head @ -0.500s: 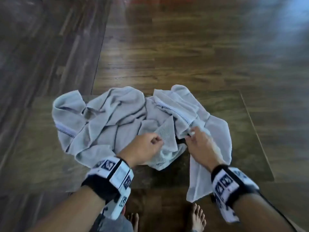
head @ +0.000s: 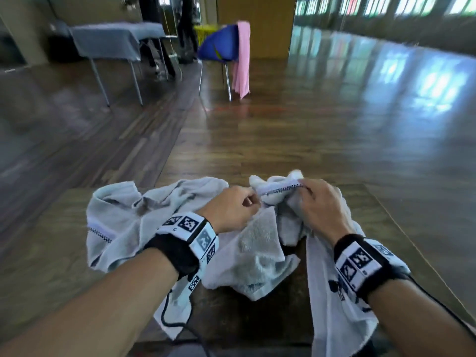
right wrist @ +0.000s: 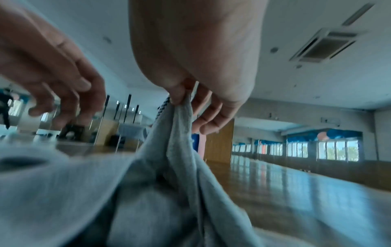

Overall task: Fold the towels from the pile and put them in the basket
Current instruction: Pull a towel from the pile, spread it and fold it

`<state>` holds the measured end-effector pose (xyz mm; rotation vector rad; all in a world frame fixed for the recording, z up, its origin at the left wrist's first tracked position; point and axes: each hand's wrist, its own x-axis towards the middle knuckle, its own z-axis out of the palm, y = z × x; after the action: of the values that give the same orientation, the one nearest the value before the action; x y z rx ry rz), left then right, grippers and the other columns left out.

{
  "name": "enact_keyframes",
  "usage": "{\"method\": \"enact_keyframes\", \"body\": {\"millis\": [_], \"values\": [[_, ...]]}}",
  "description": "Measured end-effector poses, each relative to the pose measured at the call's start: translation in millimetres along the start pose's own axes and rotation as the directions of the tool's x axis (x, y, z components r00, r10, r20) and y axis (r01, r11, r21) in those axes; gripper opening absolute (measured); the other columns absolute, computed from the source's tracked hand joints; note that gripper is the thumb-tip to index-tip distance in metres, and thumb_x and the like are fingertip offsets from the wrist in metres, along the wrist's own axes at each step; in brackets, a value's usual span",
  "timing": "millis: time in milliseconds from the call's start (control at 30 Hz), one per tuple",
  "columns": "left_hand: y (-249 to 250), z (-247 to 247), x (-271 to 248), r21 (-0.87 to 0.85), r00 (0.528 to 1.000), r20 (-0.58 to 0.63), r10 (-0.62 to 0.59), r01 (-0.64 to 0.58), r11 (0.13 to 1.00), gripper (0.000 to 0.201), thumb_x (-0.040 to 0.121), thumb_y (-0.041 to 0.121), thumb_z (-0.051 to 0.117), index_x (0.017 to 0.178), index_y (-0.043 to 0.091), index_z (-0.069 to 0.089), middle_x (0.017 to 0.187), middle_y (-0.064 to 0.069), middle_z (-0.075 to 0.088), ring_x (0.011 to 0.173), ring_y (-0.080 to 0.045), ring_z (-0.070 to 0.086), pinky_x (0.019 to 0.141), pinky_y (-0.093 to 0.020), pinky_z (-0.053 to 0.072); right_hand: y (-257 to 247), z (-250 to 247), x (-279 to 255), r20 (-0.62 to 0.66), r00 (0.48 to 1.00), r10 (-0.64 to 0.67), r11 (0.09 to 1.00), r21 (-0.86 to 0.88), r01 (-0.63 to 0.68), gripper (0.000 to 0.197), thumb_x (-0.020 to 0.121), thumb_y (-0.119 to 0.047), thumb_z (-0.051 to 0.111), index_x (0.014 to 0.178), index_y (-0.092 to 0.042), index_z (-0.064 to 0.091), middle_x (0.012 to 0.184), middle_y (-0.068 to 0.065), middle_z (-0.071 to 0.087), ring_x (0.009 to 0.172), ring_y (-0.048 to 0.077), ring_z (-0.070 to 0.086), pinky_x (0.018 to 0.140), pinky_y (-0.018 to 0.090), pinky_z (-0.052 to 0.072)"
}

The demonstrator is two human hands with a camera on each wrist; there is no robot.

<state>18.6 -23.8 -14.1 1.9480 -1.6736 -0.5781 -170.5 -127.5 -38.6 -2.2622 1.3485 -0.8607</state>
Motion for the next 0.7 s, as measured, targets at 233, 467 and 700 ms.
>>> {"method": "enact_keyframes", "body": {"millis": [233,467,700], "values": [[51,-25,-38,-0.067,0.981,-0.15,0.125,-0.136,0.988,0.067,0.084,0.025,0.074,0.141,0.021,0.039,0.132,-0.01,0.051,0.117,-0.025,0.055,0.1,-0.04,0.047,-71,-78,-35,-0.072,0.957,-0.28,0.864,0.416,0.284,0.03,0.096,-0.012,0.058,0.113,-0.028,0.076,0.106,-0.021,0.074,0.098,-0.007,0.066,0.081,0.006,0.044],[87,-37,-67,-0.257,0.947,-0.283,0.154,-0.23,0.939,0.032,0.083,0.012,0.077,0.112,0.006,0.065,0.1,-0.009,0.071,0.087,-0.023,0.067,0.084,-0.047,0.055,-91,-125,-62,-0.07,0.928,-0.366,0.797,0.492,0.351,0.03,0.094,-0.014,0.058,0.104,-0.035,0.078,0.097,-0.016,0.077,0.094,0.004,0.072,0.084,0.023,0.055],[97,-49,-86,-0.104,0.845,-0.494,0.207,-0.293,0.95,0.017,0.085,0.017,0.072,0.082,0.01,0.057,0.068,0.007,0.057,0.064,-0.008,0.049,0.056,-0.016,0.034,-64,-134,-75,0.007,0.98,-0.199,0.956,0.221,0.192,0.031,0.088,-0.004,0.062,0.103,-0.026,0.078,0.086,-0.016,0.074,0.084,0.002,0.066,0.084,0.031,0.053]]}}
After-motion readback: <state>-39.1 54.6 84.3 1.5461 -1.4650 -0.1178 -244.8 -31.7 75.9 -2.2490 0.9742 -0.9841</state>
